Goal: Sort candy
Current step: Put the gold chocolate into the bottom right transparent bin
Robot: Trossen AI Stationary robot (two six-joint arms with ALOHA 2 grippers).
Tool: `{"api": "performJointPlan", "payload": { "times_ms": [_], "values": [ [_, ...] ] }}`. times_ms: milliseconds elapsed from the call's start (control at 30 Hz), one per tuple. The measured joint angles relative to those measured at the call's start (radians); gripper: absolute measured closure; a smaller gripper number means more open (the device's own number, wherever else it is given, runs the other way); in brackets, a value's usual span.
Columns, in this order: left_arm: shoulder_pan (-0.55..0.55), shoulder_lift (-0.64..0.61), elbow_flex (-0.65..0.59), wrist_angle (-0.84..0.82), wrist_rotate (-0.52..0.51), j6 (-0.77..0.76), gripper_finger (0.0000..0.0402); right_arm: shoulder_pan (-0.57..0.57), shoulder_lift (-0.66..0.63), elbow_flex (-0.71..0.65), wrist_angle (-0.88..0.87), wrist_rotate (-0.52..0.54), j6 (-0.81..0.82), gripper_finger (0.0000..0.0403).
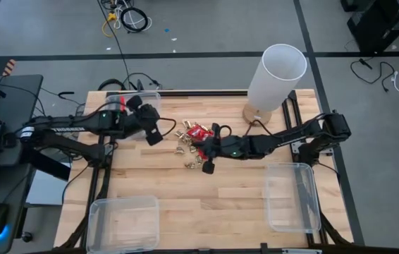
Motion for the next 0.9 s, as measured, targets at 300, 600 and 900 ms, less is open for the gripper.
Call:
{"api": "performJointPlan", "payload": {
  "times_ms": [300,600,900],
  "values": [
    [-0.075,-0.065,-0.003,-0.001,-0.131,-0.023,0.0319,-0.007,0.025,0.063,-0.129,-0.019,0.014,0.0403],
    [-0.2,-0.185,-0.122,0.317,-0.253,0.076,0.0319,-0.016,0.024,0.064,-0.143,-0.023,0.035,0.0403],
    [-0.307,-0.242,-0.248,0.565,-0.245,0.17,0.0319,-0.017,0.143,0.147,-0.121,-0.085,0.06,0.0403]
  ]
}}
